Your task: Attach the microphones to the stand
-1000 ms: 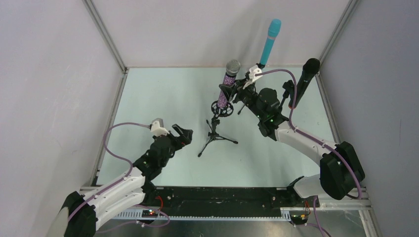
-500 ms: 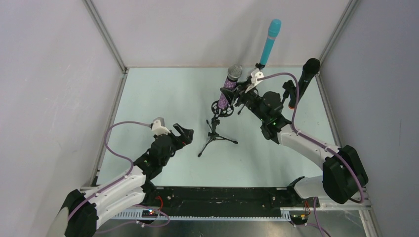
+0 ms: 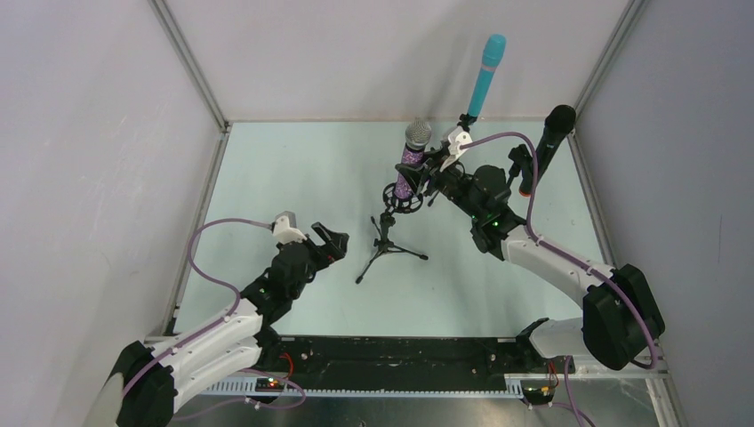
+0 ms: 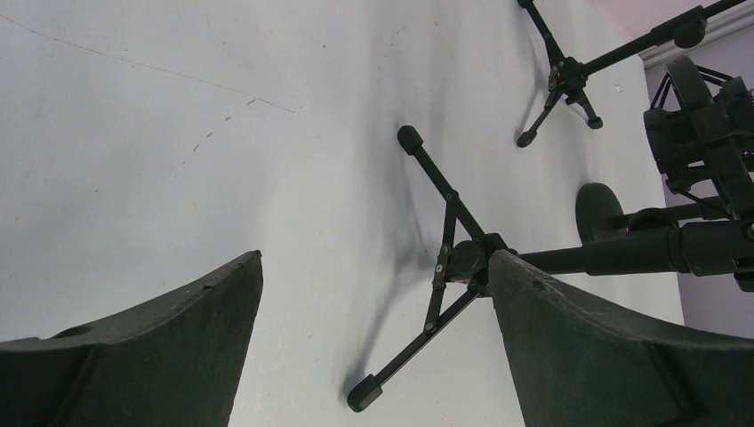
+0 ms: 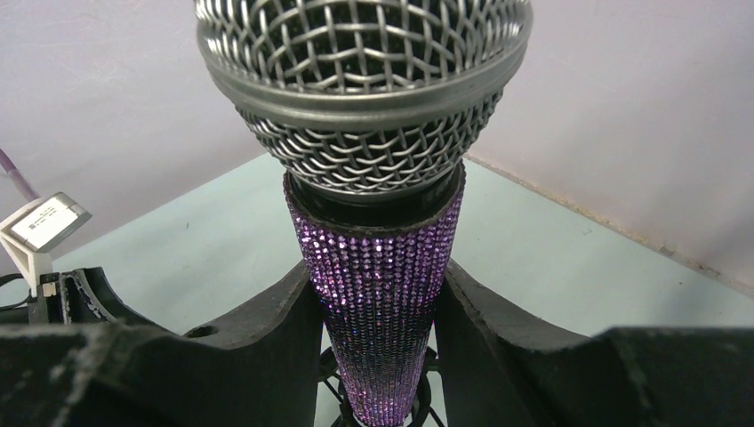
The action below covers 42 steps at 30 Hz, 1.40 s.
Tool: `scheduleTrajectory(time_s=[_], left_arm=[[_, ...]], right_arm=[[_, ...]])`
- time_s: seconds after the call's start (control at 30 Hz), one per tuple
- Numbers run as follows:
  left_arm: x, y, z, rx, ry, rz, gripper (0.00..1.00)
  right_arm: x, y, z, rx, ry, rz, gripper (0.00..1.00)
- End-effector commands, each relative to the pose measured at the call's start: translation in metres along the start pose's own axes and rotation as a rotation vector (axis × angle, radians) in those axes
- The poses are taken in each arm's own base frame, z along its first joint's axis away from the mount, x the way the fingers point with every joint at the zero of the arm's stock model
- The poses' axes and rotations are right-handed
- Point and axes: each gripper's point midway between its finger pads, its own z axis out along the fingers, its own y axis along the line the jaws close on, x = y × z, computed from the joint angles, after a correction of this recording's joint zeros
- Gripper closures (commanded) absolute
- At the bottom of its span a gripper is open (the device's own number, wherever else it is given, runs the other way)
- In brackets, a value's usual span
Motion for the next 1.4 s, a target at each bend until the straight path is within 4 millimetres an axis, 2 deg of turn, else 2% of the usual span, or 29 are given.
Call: scheduleTrajectory(time_s=[0.0, 0.4, 0.7, 1.0, 1.13, 1.37], left_arm=[[-0.015, -0.016, 0.0, 0.031, -0.03, -0.042, 0.0], [-0.015, -0.015, 0.0, 0.025, -0.033, -0.041, 0.0], [-0.015, -0.014, -0.001, 0.022, -0.033, -0.039, 0.0], [-0.024, -0.017, -0.003, 0.029, -0.065, -0.038, 0.0], [-0.034, -0.024, -0.007, 0.05, -0.092, -0.027, 0.0], [-0.052, -0.054, -0.015, 0.157, -0.104, 0.113, 0.0]], right_arm=[[-0.016, -0.001, -0.002, 0.014, -0.046, 0.017, 1.0], [0.007, -0.017, 0.003, 0.073, 0.002, 0.084, 1.0], [0.025, -0.018, 0.009, 0.064, 0.033, 0.111, 1.0], [0.054, -0.018, 0.011, 0.058, 0.109, 0.133, 1.0], [0.066, -0.018, 0.01, 0.058, 0.144, 0.14, 1.0], [0.077, -0.02, 0.007, 0.073, 0.155, 0.149, 1.0]])
